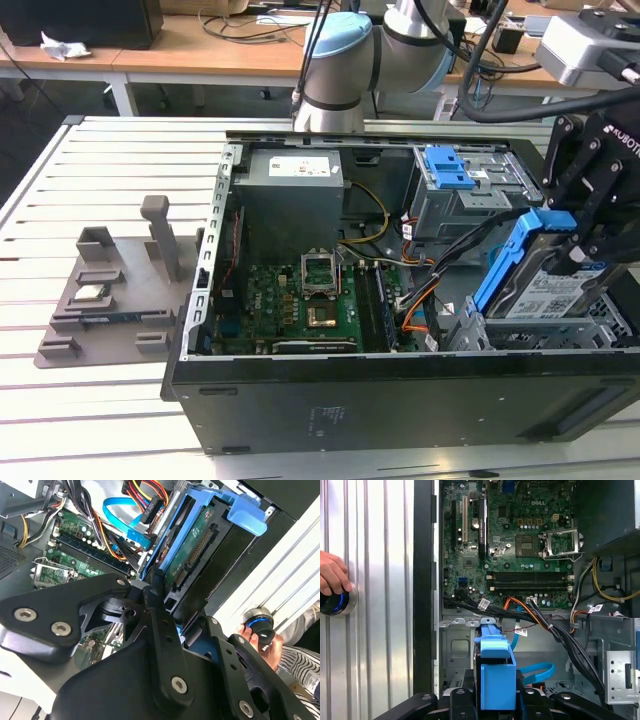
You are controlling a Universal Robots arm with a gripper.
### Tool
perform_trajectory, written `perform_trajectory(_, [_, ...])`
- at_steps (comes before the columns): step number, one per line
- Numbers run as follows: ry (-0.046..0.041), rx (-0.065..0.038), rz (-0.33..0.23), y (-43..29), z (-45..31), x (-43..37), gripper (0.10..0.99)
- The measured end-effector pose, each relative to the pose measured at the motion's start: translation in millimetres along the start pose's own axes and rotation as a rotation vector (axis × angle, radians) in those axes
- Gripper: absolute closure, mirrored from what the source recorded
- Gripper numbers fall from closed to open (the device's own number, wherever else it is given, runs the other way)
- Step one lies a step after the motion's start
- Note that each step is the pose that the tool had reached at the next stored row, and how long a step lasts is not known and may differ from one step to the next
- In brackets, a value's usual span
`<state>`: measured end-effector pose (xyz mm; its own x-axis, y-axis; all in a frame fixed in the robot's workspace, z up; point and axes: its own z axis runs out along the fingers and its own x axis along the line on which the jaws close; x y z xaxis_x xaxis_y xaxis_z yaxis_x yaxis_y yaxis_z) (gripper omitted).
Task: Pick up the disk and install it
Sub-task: 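Insert the disk into the insertion slot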
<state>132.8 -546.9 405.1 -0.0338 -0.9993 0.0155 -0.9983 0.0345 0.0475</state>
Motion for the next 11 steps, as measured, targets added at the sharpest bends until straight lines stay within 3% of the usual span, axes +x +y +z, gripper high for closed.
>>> perform_trajectory(11, [0.0001, 0.000, 0.000, -0.2, 5.4, -0.1, 0.722])
